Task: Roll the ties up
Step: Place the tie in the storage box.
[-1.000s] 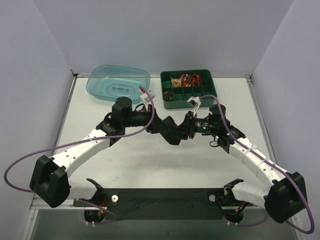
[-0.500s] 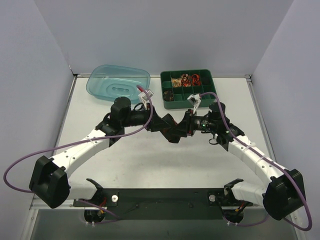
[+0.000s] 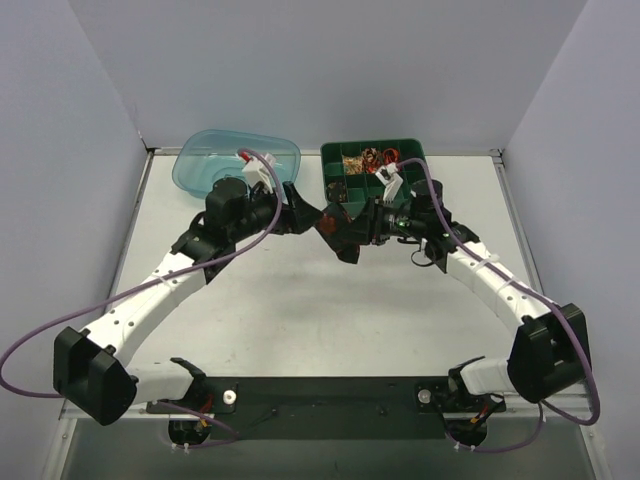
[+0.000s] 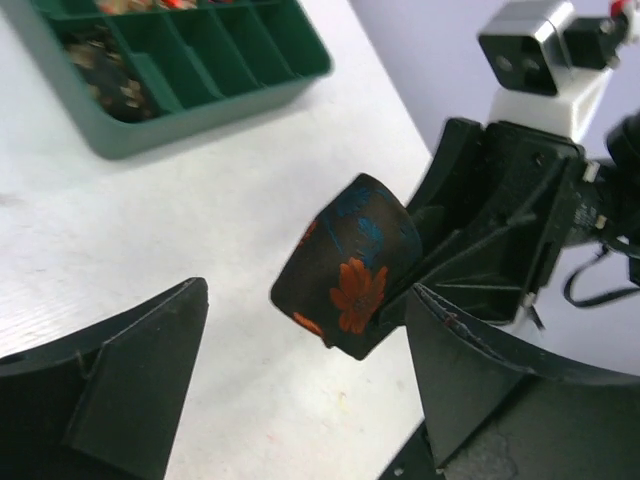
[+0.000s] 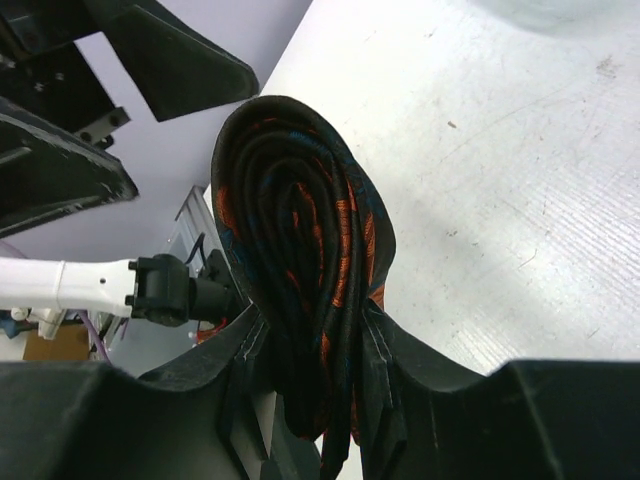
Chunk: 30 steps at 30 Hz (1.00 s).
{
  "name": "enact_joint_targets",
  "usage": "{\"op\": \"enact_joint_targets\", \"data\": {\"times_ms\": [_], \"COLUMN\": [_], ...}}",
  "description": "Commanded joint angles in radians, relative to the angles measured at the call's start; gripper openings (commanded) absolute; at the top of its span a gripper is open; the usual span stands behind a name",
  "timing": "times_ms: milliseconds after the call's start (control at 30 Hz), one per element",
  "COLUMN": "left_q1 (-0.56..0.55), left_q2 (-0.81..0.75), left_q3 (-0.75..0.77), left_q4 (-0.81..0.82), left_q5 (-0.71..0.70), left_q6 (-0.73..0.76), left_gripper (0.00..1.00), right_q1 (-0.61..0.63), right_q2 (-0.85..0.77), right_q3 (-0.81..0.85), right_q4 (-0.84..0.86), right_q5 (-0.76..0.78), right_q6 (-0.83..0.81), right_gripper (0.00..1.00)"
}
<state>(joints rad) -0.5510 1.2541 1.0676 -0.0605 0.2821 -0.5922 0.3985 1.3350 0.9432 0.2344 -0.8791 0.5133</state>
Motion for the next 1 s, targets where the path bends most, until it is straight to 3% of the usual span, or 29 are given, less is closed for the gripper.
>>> {"op": "enact_joint_targets", "data": {"times_ms": [0,233,533,967], "left_q1": [0.040,0.072,0.100,0.117], "left_q2": [0.001,0.007,0.044,0.093], "left_q3": [0.106,0.138,0.065,0.015], "left_q4": [-0.107,-0.197,-0.202,-0.180], "left_q5": [-0.162,-0.224,-0.207,-0.150], "left_q6": [0.017,0.103,0.130,0.127], "left_gripper": [0.92,0.93,0.93,0.93], "right_q1": [-0.009,-0.039,-0.078,-0.113], "right_q2": [0.062,0.256,0.582,0.877], "right_q3": [0.121,0.371,0.744,1.011], "right_q4": [0.025,-0.127,-0.230,-0.283], "right_q5": [0.046,0.219,0.396,0.580], "right_q6": [0.005,-0.061,-0.081,-0.045], "right_gripper": [0.00,0.00,0.00,0.00]}}
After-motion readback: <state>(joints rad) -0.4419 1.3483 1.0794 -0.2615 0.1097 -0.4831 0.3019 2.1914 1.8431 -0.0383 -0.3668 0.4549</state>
